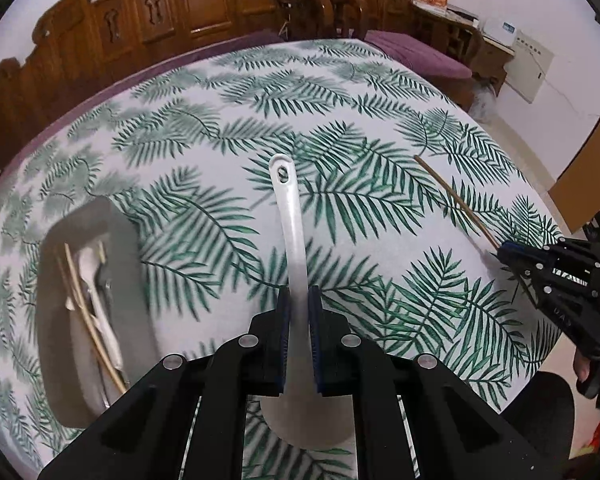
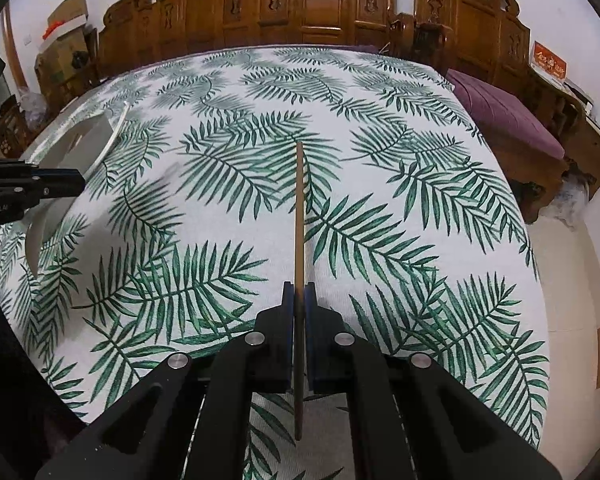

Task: Organize utensils
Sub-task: 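Carry the white ladle over the tray, lower it in and open the left tool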

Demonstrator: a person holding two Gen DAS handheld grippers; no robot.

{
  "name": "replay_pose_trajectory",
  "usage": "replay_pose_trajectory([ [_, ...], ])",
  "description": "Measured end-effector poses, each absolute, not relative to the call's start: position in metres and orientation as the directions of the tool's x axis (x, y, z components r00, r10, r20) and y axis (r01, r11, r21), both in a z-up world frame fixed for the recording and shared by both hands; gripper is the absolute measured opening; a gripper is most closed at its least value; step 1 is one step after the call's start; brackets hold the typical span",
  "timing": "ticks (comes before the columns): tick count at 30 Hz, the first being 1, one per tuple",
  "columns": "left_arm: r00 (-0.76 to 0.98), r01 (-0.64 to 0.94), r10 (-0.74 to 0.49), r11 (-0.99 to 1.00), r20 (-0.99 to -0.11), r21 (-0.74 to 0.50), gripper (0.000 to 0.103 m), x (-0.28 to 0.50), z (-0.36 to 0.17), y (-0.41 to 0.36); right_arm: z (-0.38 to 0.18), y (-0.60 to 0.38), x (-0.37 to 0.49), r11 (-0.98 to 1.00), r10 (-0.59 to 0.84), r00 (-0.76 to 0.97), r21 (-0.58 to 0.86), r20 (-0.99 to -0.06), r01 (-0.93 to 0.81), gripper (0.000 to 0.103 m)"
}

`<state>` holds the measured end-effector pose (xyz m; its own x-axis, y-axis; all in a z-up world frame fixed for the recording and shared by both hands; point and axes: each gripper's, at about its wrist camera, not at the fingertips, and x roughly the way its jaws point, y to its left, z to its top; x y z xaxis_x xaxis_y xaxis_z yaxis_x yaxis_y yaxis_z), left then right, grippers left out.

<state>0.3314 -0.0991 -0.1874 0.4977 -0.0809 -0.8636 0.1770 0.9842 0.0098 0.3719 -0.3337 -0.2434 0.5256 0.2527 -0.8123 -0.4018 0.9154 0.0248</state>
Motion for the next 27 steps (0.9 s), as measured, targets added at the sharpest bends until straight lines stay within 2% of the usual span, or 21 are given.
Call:
replay_pose_trajectory([
  [14, 0.55, 0.123, -0.069, 0.992, -0.832, -0.001, 0.008, 0.328, -0.159, -0.054, -0.217, -0.33, 0.364, 0.906, 0.301, 0.551, 0.054, -0.778, -0.419, 0.006],
  [27, 0.567, 0.037, -0.029, 0.999, -0.823, -0.009, 0.008, 0.345, -0.148, 0.018, -0.202, -0.307, 0.35, 0.885, 0.346, 0.556, 0.065, -0.756, -0.462, 0.006],
])
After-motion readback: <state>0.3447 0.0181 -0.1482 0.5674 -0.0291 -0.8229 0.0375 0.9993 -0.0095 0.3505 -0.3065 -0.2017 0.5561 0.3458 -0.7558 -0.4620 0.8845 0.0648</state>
